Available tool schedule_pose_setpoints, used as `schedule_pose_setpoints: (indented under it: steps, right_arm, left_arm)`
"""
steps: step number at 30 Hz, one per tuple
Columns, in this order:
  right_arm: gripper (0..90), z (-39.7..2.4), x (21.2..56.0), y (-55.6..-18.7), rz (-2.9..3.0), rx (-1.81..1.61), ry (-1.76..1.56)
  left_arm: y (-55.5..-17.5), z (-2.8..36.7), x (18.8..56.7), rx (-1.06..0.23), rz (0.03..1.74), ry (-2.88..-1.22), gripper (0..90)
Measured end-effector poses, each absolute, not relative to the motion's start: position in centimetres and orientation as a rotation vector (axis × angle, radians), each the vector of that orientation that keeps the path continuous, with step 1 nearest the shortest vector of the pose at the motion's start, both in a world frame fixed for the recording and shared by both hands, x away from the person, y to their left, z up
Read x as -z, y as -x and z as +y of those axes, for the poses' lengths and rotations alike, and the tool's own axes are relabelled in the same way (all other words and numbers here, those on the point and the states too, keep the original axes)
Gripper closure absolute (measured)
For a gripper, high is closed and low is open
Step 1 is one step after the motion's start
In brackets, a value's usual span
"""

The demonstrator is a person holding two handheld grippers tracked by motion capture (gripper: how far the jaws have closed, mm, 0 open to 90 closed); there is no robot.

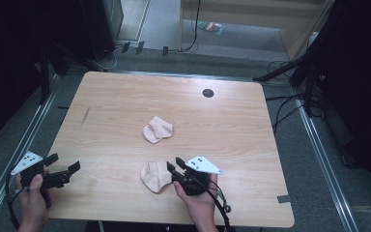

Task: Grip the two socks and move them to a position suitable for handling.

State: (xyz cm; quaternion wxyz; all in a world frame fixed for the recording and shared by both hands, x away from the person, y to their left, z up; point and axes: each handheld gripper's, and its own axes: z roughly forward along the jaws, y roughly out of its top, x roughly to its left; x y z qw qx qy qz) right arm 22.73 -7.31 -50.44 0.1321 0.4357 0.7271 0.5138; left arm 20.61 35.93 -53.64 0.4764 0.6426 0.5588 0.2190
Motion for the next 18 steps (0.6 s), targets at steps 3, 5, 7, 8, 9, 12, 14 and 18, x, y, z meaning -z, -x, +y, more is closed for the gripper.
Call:
schedule_pose_setpoints:
  steps: [3, 5, 7, 8, 9, 12, 14, 18]
  right_arm:
    - [66.1, -5.0, 51.1, -21.9, 2.234, -1.467, -1.191]
    - [66.5, -4.2, 51.3, -21.6, 2.264, -1.461, -1.169]
    - [66.6, -2.3, 52.3, -21.3, 2.325, -1.414, -1.134]
    - [66.1, -2.0, 52.5, -21.3, 2.335, -1.408, -1.135]
    - [66.1, -2.0, 52.5, -21.3, 2.335, -1.408, -1.135]
    - [61.7, -0.8, 53.2, -21.2, 2.384, -1.360, -1.107]
    - [59.6, -0.2, 53.6, -21.1, 2.399, -1.315, -1.090]
    - [69.4, 0.4, 54.6, -21.0, 2.363, -1.195, -1.075]
  left_arm:
    - [-20.7, 33.8, 53.1, -0.508, 1.348, -1.570, 3.3]
    - [-20.7, 32.7, 52.9, -0.505, 1.338, -1.589, 6.4]
    - [-20.8, 30.6, 52.7, -0.478, 1.307, -1.615, 13.8]
    - [-20.8, 30.6, 52.7, -0.478, 1.307, -1.615, 13.7]
    - [-20.8, 29.9, 52.7, -0.467, 1.289, -1.624, 13.7]
    - [-20.9, 28.3, 52.6, -0.461, 1.265, -1.645, 13.7]
    - [-21.0, 27.6, 52.7, -0.457, 1.256, -1.661, 13.8]
    - [-21.1, 26.5, 52.7, -0.449, 1.235, -1.683, 13.9]
